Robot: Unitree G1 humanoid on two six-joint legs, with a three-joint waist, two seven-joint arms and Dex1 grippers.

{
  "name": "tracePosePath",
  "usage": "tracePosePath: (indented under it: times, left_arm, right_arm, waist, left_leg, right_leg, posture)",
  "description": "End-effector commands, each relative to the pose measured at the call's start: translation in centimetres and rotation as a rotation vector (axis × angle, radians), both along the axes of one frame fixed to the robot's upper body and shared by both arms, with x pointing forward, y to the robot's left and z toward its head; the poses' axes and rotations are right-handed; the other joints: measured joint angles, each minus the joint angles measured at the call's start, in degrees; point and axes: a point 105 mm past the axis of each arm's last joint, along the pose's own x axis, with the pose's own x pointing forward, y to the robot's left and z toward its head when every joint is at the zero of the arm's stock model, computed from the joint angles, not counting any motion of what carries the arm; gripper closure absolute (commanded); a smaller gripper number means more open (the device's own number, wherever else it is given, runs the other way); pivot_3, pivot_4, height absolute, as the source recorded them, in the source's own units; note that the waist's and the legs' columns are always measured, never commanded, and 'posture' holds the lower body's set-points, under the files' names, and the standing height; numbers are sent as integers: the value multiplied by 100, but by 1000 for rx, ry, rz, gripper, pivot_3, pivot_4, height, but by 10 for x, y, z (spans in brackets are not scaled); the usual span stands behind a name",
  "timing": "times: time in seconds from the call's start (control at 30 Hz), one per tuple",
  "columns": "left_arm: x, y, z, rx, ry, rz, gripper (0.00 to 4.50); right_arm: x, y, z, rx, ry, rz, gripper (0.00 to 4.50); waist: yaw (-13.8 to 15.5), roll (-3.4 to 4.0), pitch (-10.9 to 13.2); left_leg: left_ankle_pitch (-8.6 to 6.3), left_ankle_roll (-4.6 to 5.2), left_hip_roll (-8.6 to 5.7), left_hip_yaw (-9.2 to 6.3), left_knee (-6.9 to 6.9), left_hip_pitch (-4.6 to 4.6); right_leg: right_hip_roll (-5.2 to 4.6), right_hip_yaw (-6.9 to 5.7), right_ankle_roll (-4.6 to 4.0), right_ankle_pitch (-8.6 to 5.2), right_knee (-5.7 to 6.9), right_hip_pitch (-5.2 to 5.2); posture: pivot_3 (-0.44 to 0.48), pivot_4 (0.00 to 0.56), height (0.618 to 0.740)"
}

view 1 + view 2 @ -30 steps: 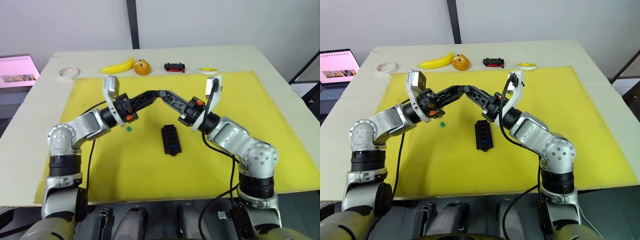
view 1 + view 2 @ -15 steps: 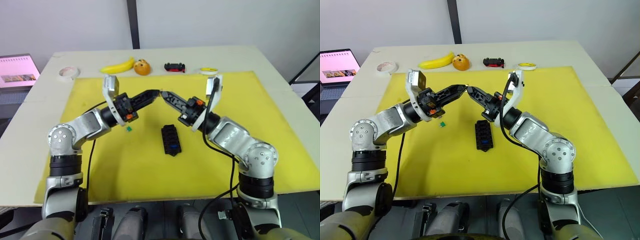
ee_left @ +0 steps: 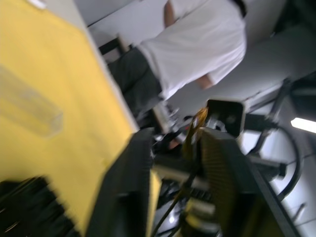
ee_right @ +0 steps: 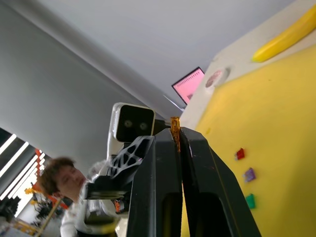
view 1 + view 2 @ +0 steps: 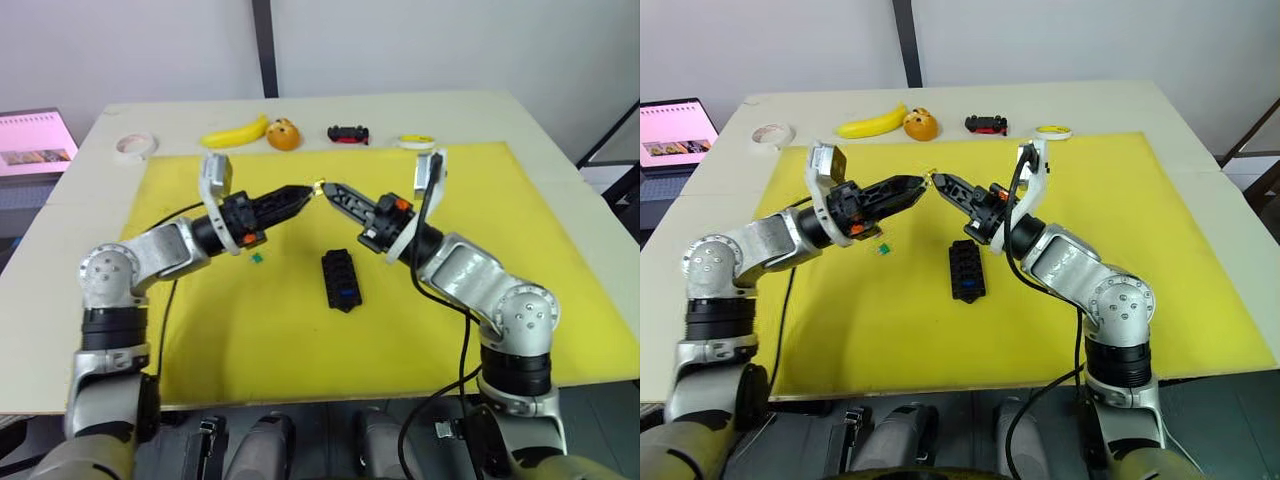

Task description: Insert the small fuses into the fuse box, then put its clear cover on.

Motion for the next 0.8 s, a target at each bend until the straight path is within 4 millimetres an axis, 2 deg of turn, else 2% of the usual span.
tracePosePath:
  times: [0.03,0.07,0.23,0.3,0.47,0.63,0.8]
  left_arm:
    - [-20,-1,14,172,-205,-117,934]
    - [-23,-1,11,220,-242,-137,483]
    - [-28,-5,-13,462,-477,-225,483]
    - [-32,-8,-28,568,-620,-284,7]
    - [-37,-15,-49,664,-833,-371,7]
    - [-33,-27,-68,706,-958,-389,7]
    - [-31,-35,-75,697,-980,-393,7]
  right_arm:
    - [-16,-2,19,-100,-128,91,4500]
    - [-18,-3,18,-150,-140,111,4500]
    - [-22,-10,6,-425,-181,210,4500]
    - [-23,-13,5,-540,-239,239,4500]
    - [-25,-14,-2,-745,-388,316,4500]
    - [-25,-15,-34,-1062,-655,473,4500]
    - [-24,-19,-50,-1143,-729,579,4500]
  waist:
    - [2,3,2]
    - [16,4,3]
    - [32,6,4]
    - [22,9,6]
    - [36,10,9]
    - [52,10,10]
    - [40,10,10]
  left_leg:
    - [0,1,-1,1,-1,-2]
    - [-1,2,-1,3,-1,-3]
    - [-21,39,3,2,1,1]
    - [-21,40,5,3,-3,1]
    - [-26,47,10,7,-4,-10]
    - [-29,53,4,7,14,-40]
    - [-28,52,4,2,48,-76]
  right_leg:
    - [1,0,-1,0,-2,-1]
    - [1,0,-1,0,-3,-1]
    - [0,-3,-1,-1,-22,17]
    - [0,-3,-1,-1,-28,17]
    - [-4,-5,0,0,-45,13]
    - [-9,-15,3,1,-47,-5]
    - [-8,-20,13,7,-35,-33]
  posture:
    - [0,150,740]
    - [0,150,740]
    - [0,150,740]
    - [0,150,740]
    - [0,150,740]
    - [0,150,740]
    - [0,150,740]
